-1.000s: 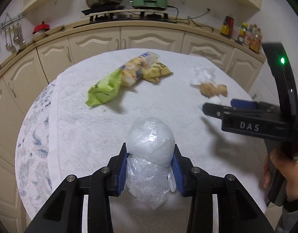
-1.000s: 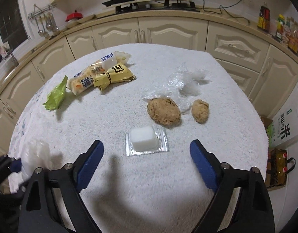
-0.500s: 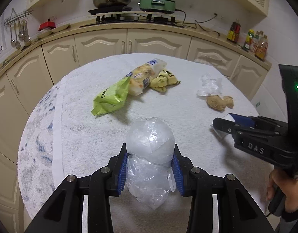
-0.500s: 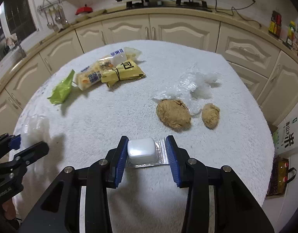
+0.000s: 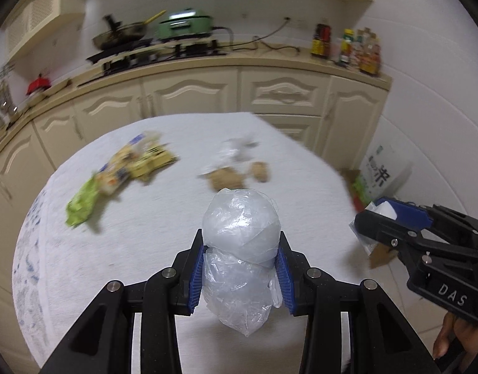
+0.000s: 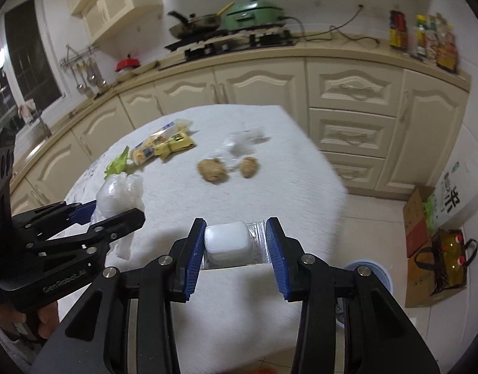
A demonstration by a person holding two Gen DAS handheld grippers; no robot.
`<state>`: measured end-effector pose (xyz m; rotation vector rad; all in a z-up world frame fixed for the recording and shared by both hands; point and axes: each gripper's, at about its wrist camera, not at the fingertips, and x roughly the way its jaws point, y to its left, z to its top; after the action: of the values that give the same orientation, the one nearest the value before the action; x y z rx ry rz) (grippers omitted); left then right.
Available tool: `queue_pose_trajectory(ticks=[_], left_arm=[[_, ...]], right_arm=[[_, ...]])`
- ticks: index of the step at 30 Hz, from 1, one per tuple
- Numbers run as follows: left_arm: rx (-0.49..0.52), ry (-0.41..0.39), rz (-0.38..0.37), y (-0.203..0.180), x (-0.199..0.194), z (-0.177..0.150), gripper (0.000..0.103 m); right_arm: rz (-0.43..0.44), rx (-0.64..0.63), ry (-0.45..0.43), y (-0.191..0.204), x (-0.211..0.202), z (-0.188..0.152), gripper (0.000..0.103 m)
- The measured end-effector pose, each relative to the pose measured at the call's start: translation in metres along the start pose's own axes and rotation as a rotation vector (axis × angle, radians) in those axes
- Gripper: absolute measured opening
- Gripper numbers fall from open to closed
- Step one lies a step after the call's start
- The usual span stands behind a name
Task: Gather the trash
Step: 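Carry both items over the blue bin and open both tools to drop them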
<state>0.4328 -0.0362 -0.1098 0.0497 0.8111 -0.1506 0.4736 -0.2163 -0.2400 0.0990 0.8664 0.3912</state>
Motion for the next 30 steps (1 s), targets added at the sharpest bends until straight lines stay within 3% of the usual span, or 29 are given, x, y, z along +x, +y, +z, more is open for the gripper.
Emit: queue_pose_trajectory(ticks=[8, 15, 20, 24, 27, 29, 30], left_arm=[[0.161, 0.011, -0.085, -0.134, 0.029, 0.029, 0.037], [0.289, 0.057, -0.129, -0.244, 0.091, 0.045, 0.037], [0.350, 0.097, -0.134, -0.293, 0.149, 0.054, 0.037], [0.344, 0.128, -0.155, -0.312, 0.194, 0.067, 0.038], [0.350, 0.130, -0.155, -0.321, 0.227, 0.076, 0.045], [0.352, 0.132, -0.141, -0.319, 0.240, 0.077, 0.067], [0.348, 0.127, -0.132, -0.320, 0.246, 0.077, 0.070]], right_arm=[[-0.089, 0.135, -0.068, -0.098, -0.061, -0.029, 0.040], [-0.174, 0.262, -0.083, -0.183, -0.082, -0.059, 0.040], [-0.210, 0.350, -0.069, -0.237, -0.076, -0.080, 0.040], [-0.214, 0.408, -0.047, -0.267, -0.063, -0.094, 0.040], [-0.213, 0.431, -0.038, -0.282, -0.054, -0.099, 0.040], [-0.212, 0.442, -0.028, -0.290, -0.046, -0.103, 0.040], [-0.210, 0.447, -0.023, -0.294, -0.043, -0.105, 0.040]])
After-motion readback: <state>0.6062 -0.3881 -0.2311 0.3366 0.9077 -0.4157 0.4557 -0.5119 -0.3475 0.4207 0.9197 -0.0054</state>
